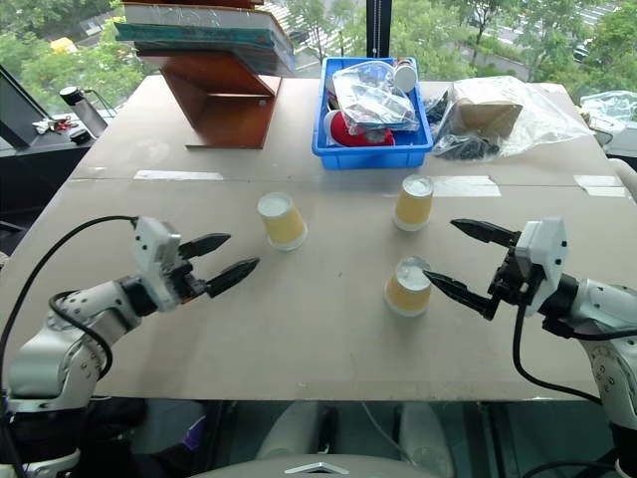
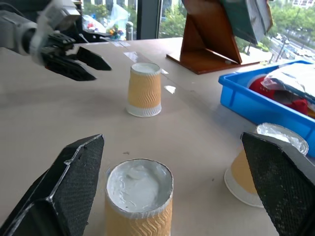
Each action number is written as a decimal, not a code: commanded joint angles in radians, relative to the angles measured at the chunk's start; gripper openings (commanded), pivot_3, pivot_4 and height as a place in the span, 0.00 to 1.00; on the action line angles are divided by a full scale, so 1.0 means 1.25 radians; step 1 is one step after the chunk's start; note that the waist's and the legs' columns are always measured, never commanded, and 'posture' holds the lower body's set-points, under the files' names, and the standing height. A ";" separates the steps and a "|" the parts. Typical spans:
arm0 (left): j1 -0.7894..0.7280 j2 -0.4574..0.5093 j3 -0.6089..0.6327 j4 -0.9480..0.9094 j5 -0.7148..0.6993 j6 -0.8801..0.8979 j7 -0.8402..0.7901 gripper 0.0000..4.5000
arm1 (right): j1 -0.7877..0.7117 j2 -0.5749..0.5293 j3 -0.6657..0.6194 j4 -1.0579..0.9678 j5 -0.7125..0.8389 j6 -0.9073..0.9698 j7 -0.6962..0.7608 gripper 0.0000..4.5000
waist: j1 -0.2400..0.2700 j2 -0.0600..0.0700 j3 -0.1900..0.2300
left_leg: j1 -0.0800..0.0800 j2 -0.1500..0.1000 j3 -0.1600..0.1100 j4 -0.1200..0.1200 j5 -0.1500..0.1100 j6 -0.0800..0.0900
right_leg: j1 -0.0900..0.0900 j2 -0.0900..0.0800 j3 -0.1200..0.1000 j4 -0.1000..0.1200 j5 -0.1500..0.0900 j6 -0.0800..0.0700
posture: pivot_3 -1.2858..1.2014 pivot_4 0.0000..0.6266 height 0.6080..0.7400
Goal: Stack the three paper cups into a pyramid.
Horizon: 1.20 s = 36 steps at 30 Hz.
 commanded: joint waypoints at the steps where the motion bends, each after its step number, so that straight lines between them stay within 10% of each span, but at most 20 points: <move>1: -0.073 0.002 -0.047 0.045 0.040 0.007 0.002 1.00 | 0.019 -0.028 -0.065 -0.017 0.030 -0.018 0.039 0.97 | -0.001 0.000 0.000 | 0.000 0.000 0.000 0.000 0.000 0.000 | 0.000 0.000 0.000 0.000 0.000 0.000 | 0.52 0.24 1.00; 36: -0.344 -0.091 -0.164 0.325 0.194 -0.098 -0.042 1.00 | 0.151 -0.012 -0.162 -0.121 0.140 -0.036 0.022 0.97 | -0.004 -0.001 0.000 | 0.000 -0.001 0.000 0.001 0.002 -0.003 | 0.000 0.000 0.000 0.001 0.000 0.000 | 0.52 0.24 1.00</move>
